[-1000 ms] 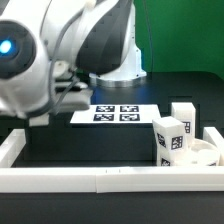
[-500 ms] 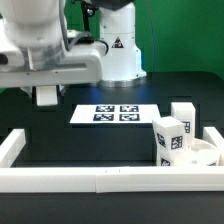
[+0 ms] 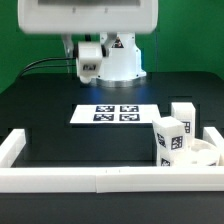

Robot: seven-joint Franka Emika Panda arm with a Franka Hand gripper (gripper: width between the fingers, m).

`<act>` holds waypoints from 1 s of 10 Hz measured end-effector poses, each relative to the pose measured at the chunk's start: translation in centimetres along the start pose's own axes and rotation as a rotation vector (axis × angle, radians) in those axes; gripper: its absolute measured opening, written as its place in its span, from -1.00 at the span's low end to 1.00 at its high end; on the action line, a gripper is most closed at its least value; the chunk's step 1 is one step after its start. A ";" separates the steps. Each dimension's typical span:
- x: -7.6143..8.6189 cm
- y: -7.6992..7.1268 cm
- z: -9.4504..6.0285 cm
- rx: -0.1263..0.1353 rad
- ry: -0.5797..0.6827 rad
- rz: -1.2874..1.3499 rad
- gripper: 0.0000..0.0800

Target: Assemble stool

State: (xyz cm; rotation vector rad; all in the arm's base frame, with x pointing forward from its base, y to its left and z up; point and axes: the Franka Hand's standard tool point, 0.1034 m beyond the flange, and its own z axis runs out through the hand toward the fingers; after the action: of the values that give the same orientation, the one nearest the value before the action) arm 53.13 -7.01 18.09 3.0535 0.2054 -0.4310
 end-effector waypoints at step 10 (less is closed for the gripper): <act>5.4 -8.6 -4.0 0.026 0.529 0.168 -0.16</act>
Offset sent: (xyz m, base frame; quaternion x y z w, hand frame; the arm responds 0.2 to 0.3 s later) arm 0.0000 0.0000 0.0000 0.0000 0.1938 0.0000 0.9810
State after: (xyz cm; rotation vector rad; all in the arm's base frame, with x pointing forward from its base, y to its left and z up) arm 58.17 2.48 20.19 3.1046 -0.0414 0.3919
